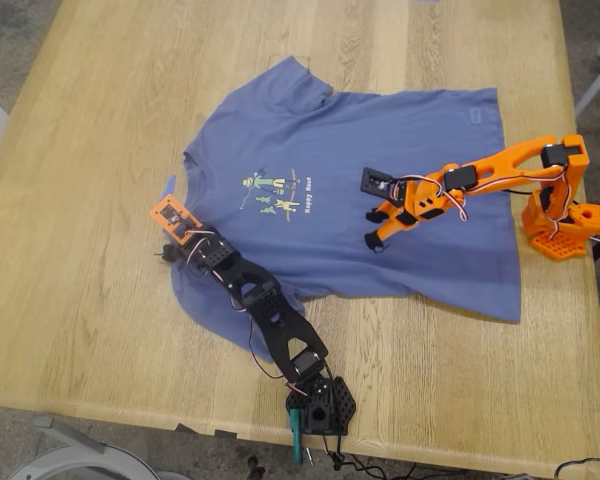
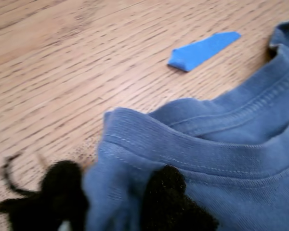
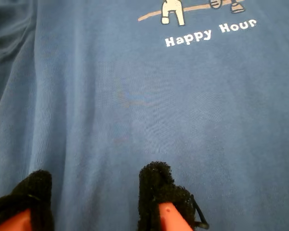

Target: Fold a T-shirt

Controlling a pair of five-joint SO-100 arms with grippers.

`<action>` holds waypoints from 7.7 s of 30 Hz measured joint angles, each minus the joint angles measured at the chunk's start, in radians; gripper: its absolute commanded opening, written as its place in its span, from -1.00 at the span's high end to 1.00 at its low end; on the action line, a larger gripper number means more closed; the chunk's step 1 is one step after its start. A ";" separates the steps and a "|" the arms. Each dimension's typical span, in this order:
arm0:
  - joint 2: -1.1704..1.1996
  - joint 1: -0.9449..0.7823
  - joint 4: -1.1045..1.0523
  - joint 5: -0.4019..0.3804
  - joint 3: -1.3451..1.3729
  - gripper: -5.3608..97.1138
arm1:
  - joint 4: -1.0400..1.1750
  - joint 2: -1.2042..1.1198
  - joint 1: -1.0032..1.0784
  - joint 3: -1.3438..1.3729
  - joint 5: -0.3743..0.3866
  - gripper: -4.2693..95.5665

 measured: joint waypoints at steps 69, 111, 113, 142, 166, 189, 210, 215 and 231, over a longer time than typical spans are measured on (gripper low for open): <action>-0.011 0.011 0.066 0.002 -0.091 0.90 | 0.014 -0.531 -0.186 -0.405 0.313 0.31; 0.330 0.172 0.250 -0.006 0.124 0.90 | 0.537 -0.813 -0.067 -0.865 0.156 0.91; 0.357 0.190 0.261 -0.003 0.126 0.90 | 0.508 -0.799 -0.032 -0.865 0.161 0.91; 0.773 0.660 0.374 0.005 0.239 0.90 | 0.744 -1.229 0.290 -1.936 0.121 0.91; 0.842 0.894 0.402 0.005 0.308 0.90 | 1.342 -0.946 0.400 -1.940 0.158 0.91; 0.825 1.235 0.357 0.011 0.241 0.90 | 1.292 -0.930 0.522 -1.942 0.156 0.91; 0.469 1.460 0.212 0.011 0.089 0.90 | 1.224 -0.994 0.603 -1.937 0.155 0.91; 0.403 1.497 0.172 0.015 0.078 0.90 | 1.149 -0.996 0.607 -1.873 0.155 0.91; 0.109 1.526 0.123 0.018 -0.072 -0.17 | 1.066 -0.991 0.624 -1.752 0.155 0.91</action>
